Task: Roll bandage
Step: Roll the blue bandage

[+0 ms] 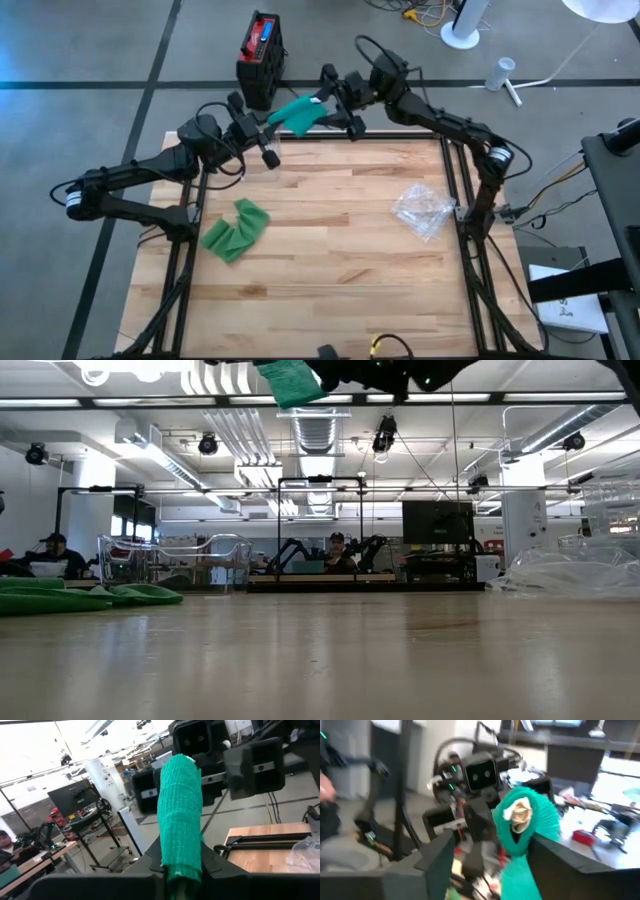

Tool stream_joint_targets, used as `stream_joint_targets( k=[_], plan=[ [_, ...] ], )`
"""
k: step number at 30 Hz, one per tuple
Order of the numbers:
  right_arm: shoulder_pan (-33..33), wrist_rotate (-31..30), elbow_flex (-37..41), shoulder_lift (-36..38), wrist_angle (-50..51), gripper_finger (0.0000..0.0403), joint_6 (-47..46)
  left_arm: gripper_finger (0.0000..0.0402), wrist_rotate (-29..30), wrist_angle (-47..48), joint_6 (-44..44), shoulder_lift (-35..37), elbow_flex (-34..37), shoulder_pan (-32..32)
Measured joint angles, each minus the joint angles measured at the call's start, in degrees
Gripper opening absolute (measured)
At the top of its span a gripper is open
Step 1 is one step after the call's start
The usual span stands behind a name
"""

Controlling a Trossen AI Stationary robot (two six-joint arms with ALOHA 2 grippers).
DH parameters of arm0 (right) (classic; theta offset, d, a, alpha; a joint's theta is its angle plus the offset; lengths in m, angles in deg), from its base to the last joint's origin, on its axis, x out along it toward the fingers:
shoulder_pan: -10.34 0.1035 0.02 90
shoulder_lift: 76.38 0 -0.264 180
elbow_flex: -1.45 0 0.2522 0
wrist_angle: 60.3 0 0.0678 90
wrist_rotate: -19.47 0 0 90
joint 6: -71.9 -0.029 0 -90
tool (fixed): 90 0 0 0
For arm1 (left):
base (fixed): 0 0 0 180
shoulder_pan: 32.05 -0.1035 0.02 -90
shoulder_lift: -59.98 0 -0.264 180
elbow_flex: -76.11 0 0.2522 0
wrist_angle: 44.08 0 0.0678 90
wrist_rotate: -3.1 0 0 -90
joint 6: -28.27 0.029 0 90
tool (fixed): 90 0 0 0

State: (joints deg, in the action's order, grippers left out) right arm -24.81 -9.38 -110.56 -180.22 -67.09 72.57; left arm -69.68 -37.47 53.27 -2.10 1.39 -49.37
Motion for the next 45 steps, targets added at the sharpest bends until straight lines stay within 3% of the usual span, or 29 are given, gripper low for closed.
stream_joint_targets(
  k=[4,7,14,20,25,32,45],
  plan=[
    [-0.03,-7.8,-0.86,5.16,19.84,0.0264,19.44,0.0031,1.16,-0.33,-0.18,0.36,0.04,-0.27],
    [0.98,-14.61,-1.08,8.75,27.33,0.0278,30.29,0.0032,1.01,-0.97,-0.52,0.31,0.11,-0.94],
    [4.03,-19.44,-1.13,11.83,28.83,0.0271,39.5,0.0028,-4.75,-8.11,0.5,-4.76,0.59,-1.36],
    [4.8,-21.1,-1.85,12.71,37.14,0.0255,46.98,0.0031,-5.56,-11.52,2.92,-11.05,0.65,-1.6],
    [5.28,-28.9,-2.67,13.58,46.15,0.025,54.01,0.003,-5.87,-15.88,6.89,-14.97,0.7,-1.69],
    [5.43,-37.59,-3.42,13.39,54.59,0.0246,56.44,0.0031,-12.33,-18.79,11.16,-17.98,0.65,-1.71],
    [5.91,-38.88,-3.49,13.37,57.06,0.0163,56.59,0.0037,-12.27,-23.03,10.63,-20.06,0.65,-2.28]
  ],
)
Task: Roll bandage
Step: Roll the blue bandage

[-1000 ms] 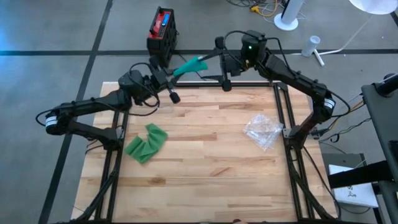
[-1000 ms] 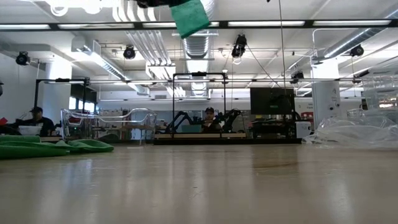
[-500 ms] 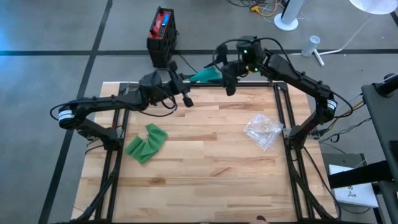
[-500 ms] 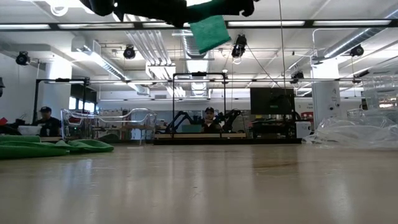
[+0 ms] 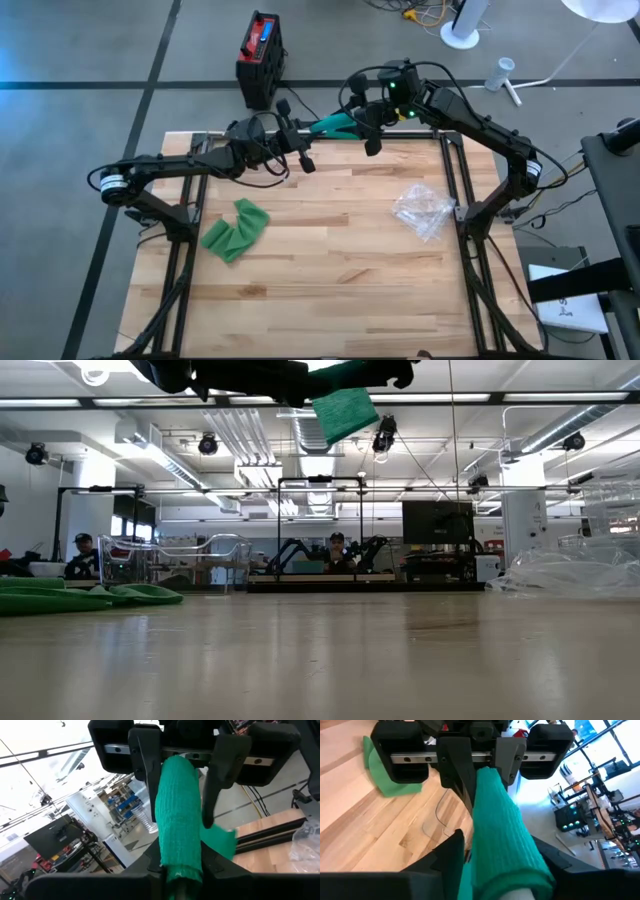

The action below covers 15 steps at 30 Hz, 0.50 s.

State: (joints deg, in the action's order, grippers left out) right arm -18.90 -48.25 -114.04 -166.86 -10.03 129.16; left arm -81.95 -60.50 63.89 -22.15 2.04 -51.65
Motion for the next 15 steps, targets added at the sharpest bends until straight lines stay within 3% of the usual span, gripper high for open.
stream_joint_targets(
  k=[15],
  plan=[
    [0.11,0.06,0.0,0.0,-2.45,0.0052,-6.28,0.0041,-0.02,-2.23,-0.77,0.0,0.02,-0.02]
  ],
)
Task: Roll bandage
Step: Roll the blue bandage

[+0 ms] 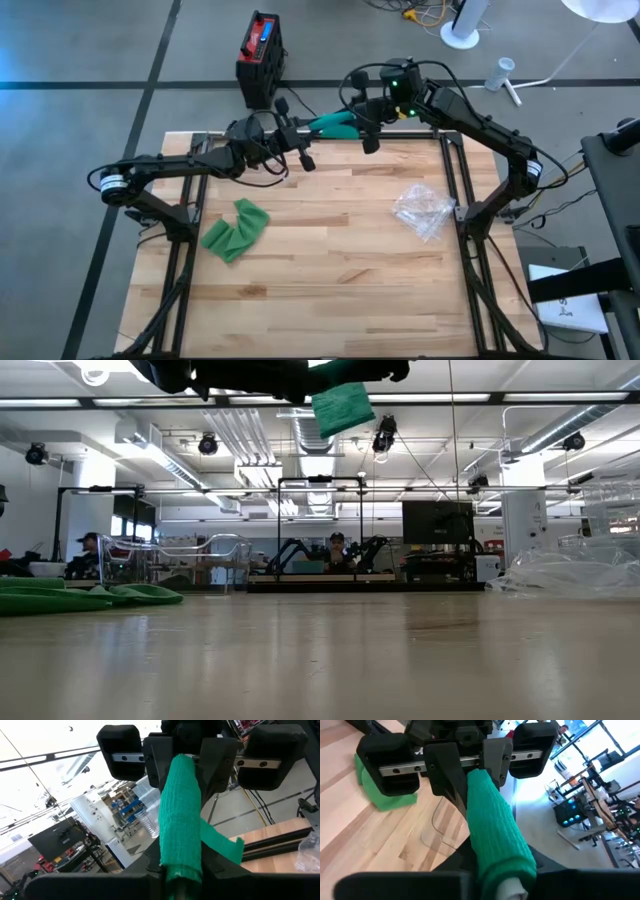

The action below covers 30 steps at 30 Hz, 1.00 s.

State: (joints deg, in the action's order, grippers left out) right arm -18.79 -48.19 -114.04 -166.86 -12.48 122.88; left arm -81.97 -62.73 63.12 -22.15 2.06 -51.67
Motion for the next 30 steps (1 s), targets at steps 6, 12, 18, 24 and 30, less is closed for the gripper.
stream_joint_targets(
  k=[6,12,18,24,30],
  plan=[
    [0.11,1.33,0.09,0.8,-0.16,0.0021,1.98,0.0093,-0.48,6.23,-1.85,3.46,0.0,0.02],
    [0.0,3.93,0.09,1.65,-2.26,0.002,6.16,0.0165,-5.1,16.14,-8.8,9.91,-0.04,-0.84],
    [0.68,5.67,0.25,0.53,-3.76,0.002,12.55,0.0231,-15.7,19.76,-20.26,14.51,-0.04,-3.19],
    [2.52,0.21,0.98,-1.17,-9.86,0.002,18.78,0.0271,-22.71,19.46,-31.6,15.02,-0.04,-4.83],
    [5.03,-4.74,1.11,-2.05,-12.97,0.002,24.91,0.0273,-19.91,19.76,-31.83,14.54,-0.07,-7.49]
  ],
)
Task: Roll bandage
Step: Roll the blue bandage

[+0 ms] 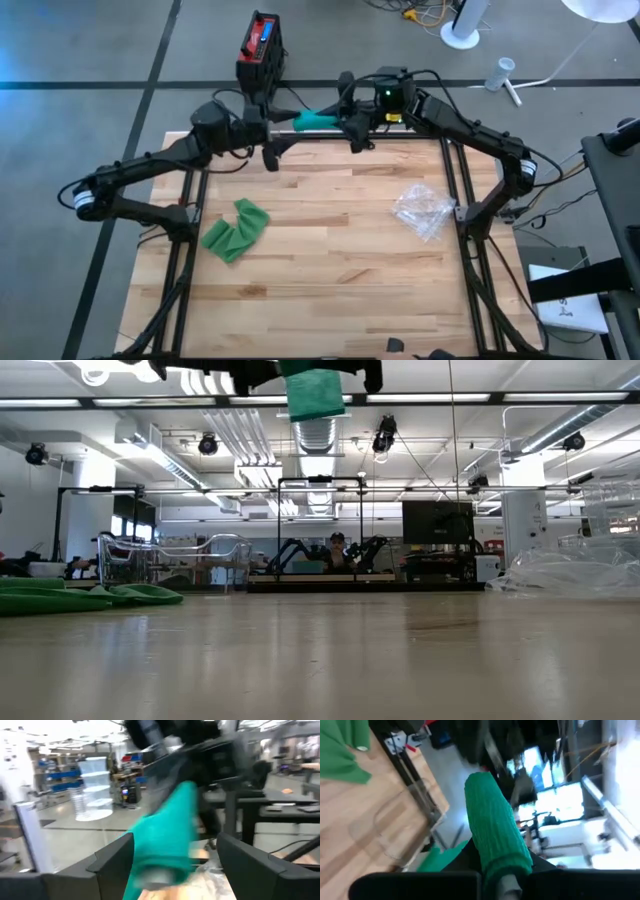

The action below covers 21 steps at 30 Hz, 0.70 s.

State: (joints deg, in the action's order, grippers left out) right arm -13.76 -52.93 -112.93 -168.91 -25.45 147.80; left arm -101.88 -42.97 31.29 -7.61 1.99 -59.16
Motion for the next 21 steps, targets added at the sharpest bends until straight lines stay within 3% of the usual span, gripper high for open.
stream_joint_targets(
  k=[6,10,15,21],
  plan=[
    [1.73,-3.09,2.28,-0.99,-5.32,0.0019,0.42,0.0273,-1.29,0.75,4.37,0.15,0.0,-3.01],
    [1.88,-2.59,8.44,-0.99,-16.91,0.0019,0.25,0.0279,-4.62,3.18,7.78,1.84,-0.15,-3.84],
    [2.17,-2.61,15.46,-1.09,-30.78,0.0019,0.51,0.0283,-5.58,14.56,10.22,1.96,-5.48,-3.92],
    [2.5,-2.64,21.42,-1.4,-43.98,0.0019,3.15,0.0272,-6.89,30.43,10.12,-3.24,-15.33,-3.89]
  ],
)
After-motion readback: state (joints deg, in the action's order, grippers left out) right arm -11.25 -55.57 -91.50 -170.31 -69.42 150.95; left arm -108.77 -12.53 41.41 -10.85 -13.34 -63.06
